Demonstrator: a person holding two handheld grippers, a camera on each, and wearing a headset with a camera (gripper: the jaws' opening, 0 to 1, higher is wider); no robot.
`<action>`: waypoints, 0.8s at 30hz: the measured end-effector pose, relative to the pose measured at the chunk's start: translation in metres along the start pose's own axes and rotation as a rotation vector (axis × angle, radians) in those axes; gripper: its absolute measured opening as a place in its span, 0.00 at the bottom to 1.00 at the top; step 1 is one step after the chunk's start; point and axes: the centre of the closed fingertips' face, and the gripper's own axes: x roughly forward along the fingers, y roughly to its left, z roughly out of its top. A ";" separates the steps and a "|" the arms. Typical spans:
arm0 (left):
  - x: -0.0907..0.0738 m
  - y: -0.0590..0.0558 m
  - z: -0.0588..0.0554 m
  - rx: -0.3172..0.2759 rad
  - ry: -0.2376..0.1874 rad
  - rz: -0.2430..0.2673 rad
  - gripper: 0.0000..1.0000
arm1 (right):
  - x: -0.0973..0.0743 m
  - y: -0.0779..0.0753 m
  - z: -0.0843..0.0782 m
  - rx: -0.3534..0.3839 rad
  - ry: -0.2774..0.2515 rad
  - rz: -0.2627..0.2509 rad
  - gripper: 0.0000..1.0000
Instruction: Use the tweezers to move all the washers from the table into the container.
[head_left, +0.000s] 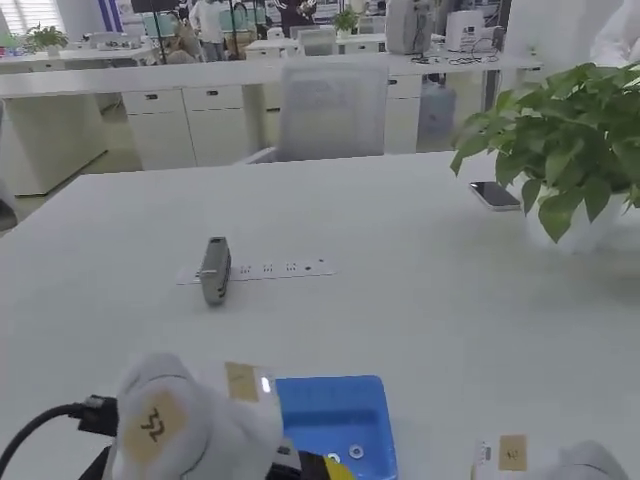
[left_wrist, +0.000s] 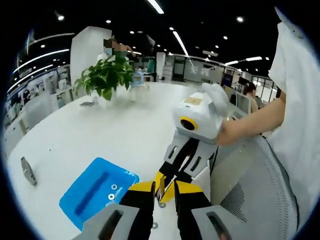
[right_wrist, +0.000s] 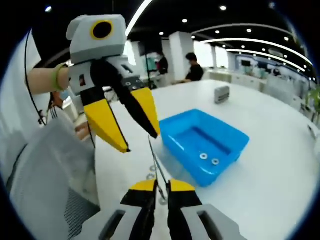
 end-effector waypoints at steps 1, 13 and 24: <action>-0.002 0.001 0.000 -0.014 -0.009 0.010 0.16 | 0.000 -0.001 0.000 0.023 -0.008 -0.002 0.04; -0.072 0.004 -0.031 -0.293 -0.239 0.319 0.34 | -0.015 -0.014 0.011 0.177 -0.107 -0.008 0.03; -0.129 0.025 -0.042 -0.352 -0.429 0.601 0.55 | -0.021 -0.008 0.032 0.102 -0.073 -0.006 0.03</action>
